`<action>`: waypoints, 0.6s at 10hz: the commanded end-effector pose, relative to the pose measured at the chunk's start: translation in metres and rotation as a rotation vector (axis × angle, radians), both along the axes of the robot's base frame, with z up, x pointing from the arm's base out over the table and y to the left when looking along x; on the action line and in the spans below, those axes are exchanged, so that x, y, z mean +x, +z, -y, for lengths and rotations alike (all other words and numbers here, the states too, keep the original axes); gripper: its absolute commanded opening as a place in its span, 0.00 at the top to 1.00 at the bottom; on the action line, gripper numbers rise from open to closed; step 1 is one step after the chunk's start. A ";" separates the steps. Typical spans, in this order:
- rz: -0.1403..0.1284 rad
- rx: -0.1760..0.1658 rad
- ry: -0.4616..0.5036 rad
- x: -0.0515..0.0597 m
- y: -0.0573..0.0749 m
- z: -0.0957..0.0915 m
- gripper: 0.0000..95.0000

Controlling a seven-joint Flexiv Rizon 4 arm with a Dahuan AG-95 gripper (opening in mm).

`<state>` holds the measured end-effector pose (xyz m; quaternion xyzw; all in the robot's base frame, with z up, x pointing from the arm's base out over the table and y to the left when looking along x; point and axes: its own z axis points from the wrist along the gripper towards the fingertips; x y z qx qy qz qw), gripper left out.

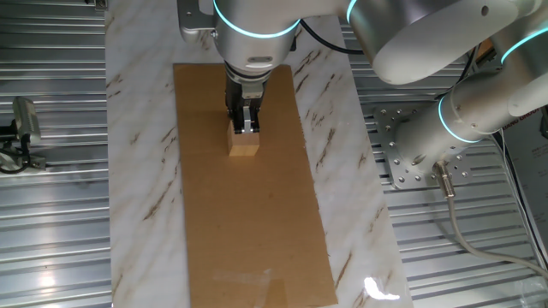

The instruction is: Hold a small block with the gripper and sweep it from left to right on the table

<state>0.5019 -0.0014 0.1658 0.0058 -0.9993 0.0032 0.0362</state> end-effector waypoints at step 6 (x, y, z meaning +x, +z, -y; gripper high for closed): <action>0.001 -0.006 0.007 0.000 -0.001 0.000 1.00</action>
